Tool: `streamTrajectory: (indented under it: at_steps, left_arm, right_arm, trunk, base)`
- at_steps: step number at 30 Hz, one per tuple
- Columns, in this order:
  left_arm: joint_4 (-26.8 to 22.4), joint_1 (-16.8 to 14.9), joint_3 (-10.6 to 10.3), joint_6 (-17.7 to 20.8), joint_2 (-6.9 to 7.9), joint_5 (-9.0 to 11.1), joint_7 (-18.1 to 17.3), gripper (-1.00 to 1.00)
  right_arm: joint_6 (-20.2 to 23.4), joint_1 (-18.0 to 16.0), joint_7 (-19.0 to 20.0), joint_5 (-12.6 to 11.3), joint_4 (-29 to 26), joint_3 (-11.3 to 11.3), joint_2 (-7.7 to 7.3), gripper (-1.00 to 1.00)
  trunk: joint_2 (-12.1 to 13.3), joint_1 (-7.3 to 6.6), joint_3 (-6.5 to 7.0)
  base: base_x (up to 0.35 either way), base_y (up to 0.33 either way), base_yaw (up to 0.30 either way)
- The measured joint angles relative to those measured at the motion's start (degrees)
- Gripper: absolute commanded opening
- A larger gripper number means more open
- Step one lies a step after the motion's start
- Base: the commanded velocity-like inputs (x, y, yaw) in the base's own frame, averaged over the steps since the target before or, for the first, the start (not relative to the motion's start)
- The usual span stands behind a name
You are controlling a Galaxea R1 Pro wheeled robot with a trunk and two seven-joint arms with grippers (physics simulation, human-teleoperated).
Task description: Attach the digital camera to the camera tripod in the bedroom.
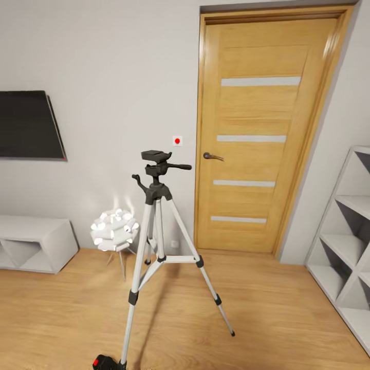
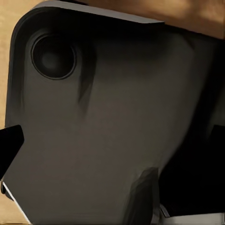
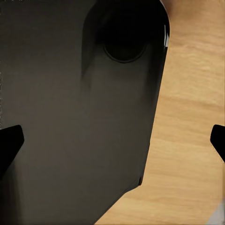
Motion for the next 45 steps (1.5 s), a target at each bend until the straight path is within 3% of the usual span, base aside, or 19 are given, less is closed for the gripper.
streamTrajectory:
  at_steps: [4, 7, 11, 16, 24, 31, 45]
  left_arm:
    - [0.0, 0.0, 0.5, 0.0, 0.21, 4.1, 0.0, 1.00]
    - [0.0, 0.0, 0.9, 0.0, 0.86, 9.7, 0.0, 1.00]
    - [0.1, 0.0, 1.0, 0.0, 1.36, 14.6, 0.1, 1.00]
    - [0.2, 0.0, 1.0, -0.2, 1.63, 17.4, 0.1, 1.00]
    - [0.7, 0.0, 1.0, -3.8, 1.64, 18.1, 1.5, 1.00]
    - [0.7, 0.0, 1.0, -4.6, 1.48, 17.9, 4.5, 1.00]
    - [0.8, 0.0, 0.4, -4.7, 1.35, 17.2, 5.0, 1.00]
  right_arm:
    - [0.0, 0.0, 0.0, 0.0, 0.0, 0.0, 0.07, 1.00]
    - [0.0, 0.0, 0.0, -0.1, 0.0, 0.0, -0.08, 1.00]
    - [0.0, 0.0, 0.0, -0.1, 0.0, 0.0, -0.23, 1.00]
    - [0.0, 0.0, 0.0, 0.0, 0.0, 0.0, -0.35, 1.00]
    - [-0.1, 0.0, -0.1, 0.1, -0.1, -0.1, -0.95, 1.00]
    - [-0.1, 0.0, -0.1, 0.2, -0.1, -0.1, -1.38, 1.00]
    - [0.0, 0.0, -0.1, 0.0, -0.1, 0.0, -1.43, 1.00]
  trunk:
    - [0.0, 0.00, 0.00]
    - [0.0, 0.00, 0.00]
    - [0.0, 0.00, 0.00]
    - [0.0, 0.00, 0.00]
    - [0.0, 0.00, 0.01]
    - [0.0, 0.00, 0.01]
    - [0.0, 0.00, 0.01]
  base:
    - [0.001, 0.000, 0.250]
    - [0.000, 0.000, 0.262]
    - [0.000, 0.000, 0.266]
    - [0.000, 0.000, 0.268]
    - [0.000, 0.000, 0.269]
    - [0.000, 0.000, 0.269]
    - [0.000, 0.000, 0.269]
